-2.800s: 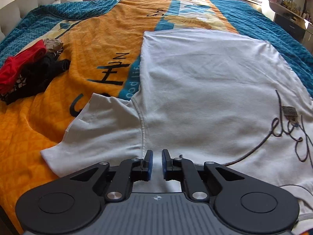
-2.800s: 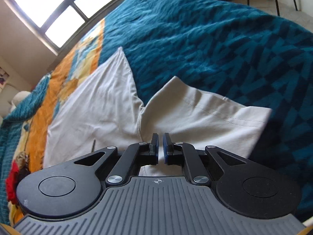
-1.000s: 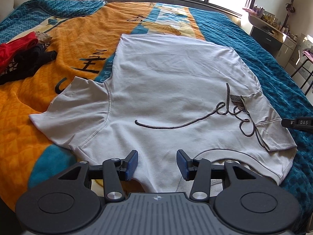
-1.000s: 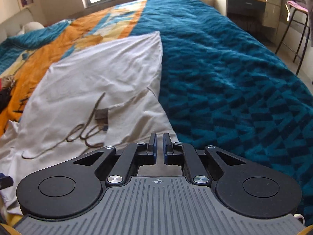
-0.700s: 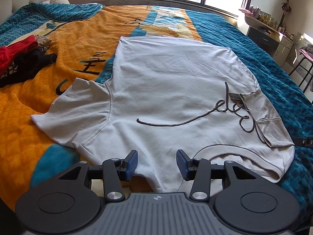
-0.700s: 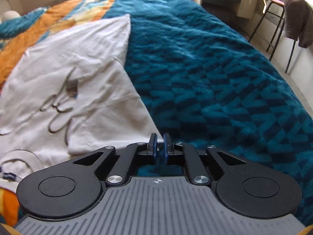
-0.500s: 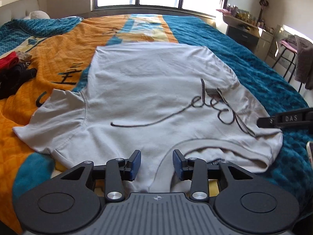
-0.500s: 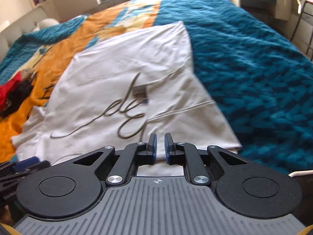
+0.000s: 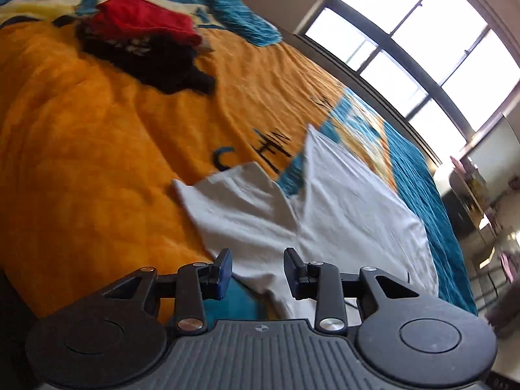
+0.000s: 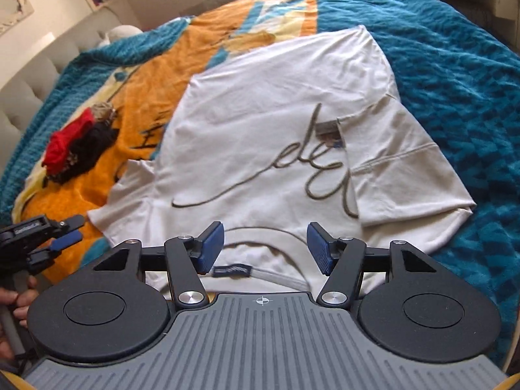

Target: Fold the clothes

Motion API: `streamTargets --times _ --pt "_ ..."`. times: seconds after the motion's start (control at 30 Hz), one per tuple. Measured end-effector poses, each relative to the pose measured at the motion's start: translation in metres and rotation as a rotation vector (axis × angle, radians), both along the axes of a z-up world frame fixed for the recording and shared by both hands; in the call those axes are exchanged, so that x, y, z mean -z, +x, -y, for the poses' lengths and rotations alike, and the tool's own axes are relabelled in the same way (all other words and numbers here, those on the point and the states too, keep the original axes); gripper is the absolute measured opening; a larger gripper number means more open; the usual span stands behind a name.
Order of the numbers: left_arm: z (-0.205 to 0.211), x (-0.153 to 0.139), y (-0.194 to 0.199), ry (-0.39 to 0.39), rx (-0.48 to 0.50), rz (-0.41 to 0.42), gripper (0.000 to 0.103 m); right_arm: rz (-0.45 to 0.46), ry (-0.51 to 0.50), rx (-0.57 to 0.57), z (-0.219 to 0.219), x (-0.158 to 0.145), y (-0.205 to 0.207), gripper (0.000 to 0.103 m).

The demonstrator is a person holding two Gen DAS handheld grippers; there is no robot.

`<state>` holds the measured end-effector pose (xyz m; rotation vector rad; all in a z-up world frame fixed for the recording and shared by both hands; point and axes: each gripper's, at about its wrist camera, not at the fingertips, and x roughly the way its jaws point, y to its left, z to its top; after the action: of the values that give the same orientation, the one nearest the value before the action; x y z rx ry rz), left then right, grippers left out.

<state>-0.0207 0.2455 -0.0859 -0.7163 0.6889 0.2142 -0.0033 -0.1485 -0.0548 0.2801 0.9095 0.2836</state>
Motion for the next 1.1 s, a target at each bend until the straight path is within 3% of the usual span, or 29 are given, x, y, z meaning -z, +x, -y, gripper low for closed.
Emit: streamTargets --times 0.2,0.4,0.5,0.63,0.8,0.9,1.0,1.1 --pt "-0.028 0.021 0.031 -0.07 -0.112 -0.129 0.032 -0.027 0.08 -0.023 -0.022 0.002 0.01 0.063" --pt "-0.046 0.03 0.05 -0.138 -0.18 -0.135 0.03 -0.029 0.081 -0.02 -0.024 0.004 0.012 0.063" --pt "-0.051 0.03 0.055 -0.126 -0.201 -0.137 0.026 -0.035 0.081 -0.001 -0.018 0.006 0.014 0.063" --pt "-0.05 0.025 0.051 -0.048 -0.193 -0.131 0.001 -0.062 0.066 0.029 -0.012 0.011 0.016 0.063" --pt "-0.022 0.0 0.051 0.173 -0.134 -0.072 0.0 -0.08 0.075 0.043 -0.005 0.018 0.017 0.063" --pt "0.025 -0.029 0.051 0.397 0.013 0.04 0.0 -0.078 0.089 0.049 0.0 0.018 0.016 0.063" --pt "0.098 -0.046 0.043 0.617 0.257 0.181 0.0 -0.076 0.105 0.059 0.006 0.019 0.015 0.063" --pt "0.168 -0.038 0.03 0.828 0.55 0.213 0.001 -0.077 0.119 0.072 0.013 0.019 0.014 0.063"
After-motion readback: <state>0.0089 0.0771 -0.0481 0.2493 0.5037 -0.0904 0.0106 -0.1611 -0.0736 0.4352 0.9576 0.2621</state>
